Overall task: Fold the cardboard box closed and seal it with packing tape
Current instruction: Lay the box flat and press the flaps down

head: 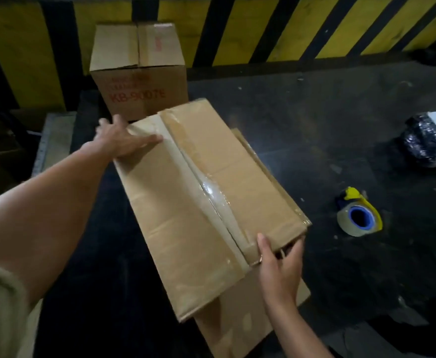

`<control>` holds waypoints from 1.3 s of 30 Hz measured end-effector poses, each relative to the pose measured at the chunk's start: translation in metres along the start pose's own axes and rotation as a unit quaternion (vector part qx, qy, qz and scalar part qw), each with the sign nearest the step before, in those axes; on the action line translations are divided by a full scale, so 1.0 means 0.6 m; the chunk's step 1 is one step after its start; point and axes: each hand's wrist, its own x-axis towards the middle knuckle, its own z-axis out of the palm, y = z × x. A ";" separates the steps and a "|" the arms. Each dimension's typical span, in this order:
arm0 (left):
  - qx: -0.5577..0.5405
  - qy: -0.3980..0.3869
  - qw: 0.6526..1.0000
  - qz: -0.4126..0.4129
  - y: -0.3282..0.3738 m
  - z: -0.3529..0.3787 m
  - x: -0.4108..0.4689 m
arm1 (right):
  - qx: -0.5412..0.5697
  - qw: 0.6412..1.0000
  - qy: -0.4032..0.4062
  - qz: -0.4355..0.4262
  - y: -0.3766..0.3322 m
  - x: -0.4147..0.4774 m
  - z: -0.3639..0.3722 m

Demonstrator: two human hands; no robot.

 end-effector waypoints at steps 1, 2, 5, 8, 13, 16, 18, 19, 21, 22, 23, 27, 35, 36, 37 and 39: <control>-0.014 0.016 1.000 -0.018 -0.011 -0.006 -0.010 | 0.003 1.000 0.020 -0.017 -0.001 0.014 0.001; -0.030 0.025 0.999 -0.036 -0.025 -0.011 -0.017 | 0.012 0.999 0.032 -0.024 -0.003 0.028 0.003; -0.080 0.034 0.993 -0.082 -0.074 -0.033 -0.052 | 0.041 0.998 0.045 -0.029 -0.027 0.072 0.007; -0.117 0.026 0.987 -0.108 -0.126 -0.053 -0.110 | 0.016 0.998 0.004 -0.059 -0.060 0.115 0.006; -0.101 -0.007 0.987 -0.125 -0.182 -0.039 -0.225 | -0.053 0.986 -0.139 -0.073 -0.105 0.192 0.015; -0.178 0.008 0.969 -0.172 -0.182 -0.004 -0.282 | -0.093 0.971 -0.203 -0.089 -0.117 0.228 0.020; -0.231 0.009 0.954 -0.190 -0.179 0.017 -0.314 | -0.118 0.962 -0.223 -0.107 -0.124 0.243 0.023; -0.250 0.007 0.949 -0.190 -0.180 0.026 -0.326 | -0.125 0.961 -0.224 -0.107 -0.124 0.250 0.024; -0.264 0.004 0.946 -0.189 -0.175 0.039 -0.349 | -0.151 0.959 -0.214 -0.110 -0.116 0.266 0.024; -0.264 0.008 0.946 -0.188 -0.172 0.046 -0.358 | -0.169 0.955 -0.212 -0.122 -0.112 0.272 0.022; -0.268 0.013 0.946 -0.183 -0.167 0.053 -0.367 | -0.182 0.950 -0.215 -0.132 -0.107 0.276 0.018; -0.263 -0.014 0.953 -0.150 -0.147 0.077 -0.390 | -0.242 0.928 -0.249 -0.138 -0.091 0.266 -0.006; -0.277 0.024 0.951 -0.138 -0.126 0.092 -0.410 | -0.271 0.914 -0.270 -0.140 -0.054 0.261 -0.058; -0.274 0.021 0.952 -0.132 -0.124 0.091 -0.413 | -0.271 0.912 -0.270 -0.146 -0.056 0.264 -0.064; -0.269 0.018 0.954 -0.128 -0.117 0.088 -0.418 | -0.272 0.912 -0.266 -0.154 -0.057 0.269 -0.067; -0.261 0.017 0.958 -0.120 -0.107 0.088 -0.425 | -0.277 0.910 -0.258 -0.171 -0.064 0.277 -0.070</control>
